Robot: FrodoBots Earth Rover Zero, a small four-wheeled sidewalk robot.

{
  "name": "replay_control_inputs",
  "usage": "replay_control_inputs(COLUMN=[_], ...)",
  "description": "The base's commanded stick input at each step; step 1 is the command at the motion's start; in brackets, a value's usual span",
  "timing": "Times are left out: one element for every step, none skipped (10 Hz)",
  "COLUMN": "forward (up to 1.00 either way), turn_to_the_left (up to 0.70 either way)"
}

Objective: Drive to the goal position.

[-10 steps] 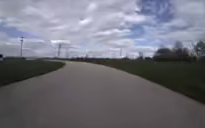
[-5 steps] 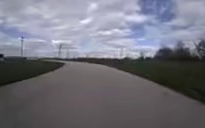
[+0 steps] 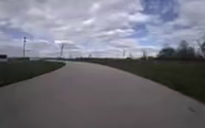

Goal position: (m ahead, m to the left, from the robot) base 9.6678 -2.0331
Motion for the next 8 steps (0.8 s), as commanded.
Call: replay_control_inputs(forward=[1.00,1.00,1.00,1.00,1.00,1.00,1.00,1.00], turn_to_the_left=[0.01,0.00,0.00,0.00,0.00,0.00,0.00,0.00])
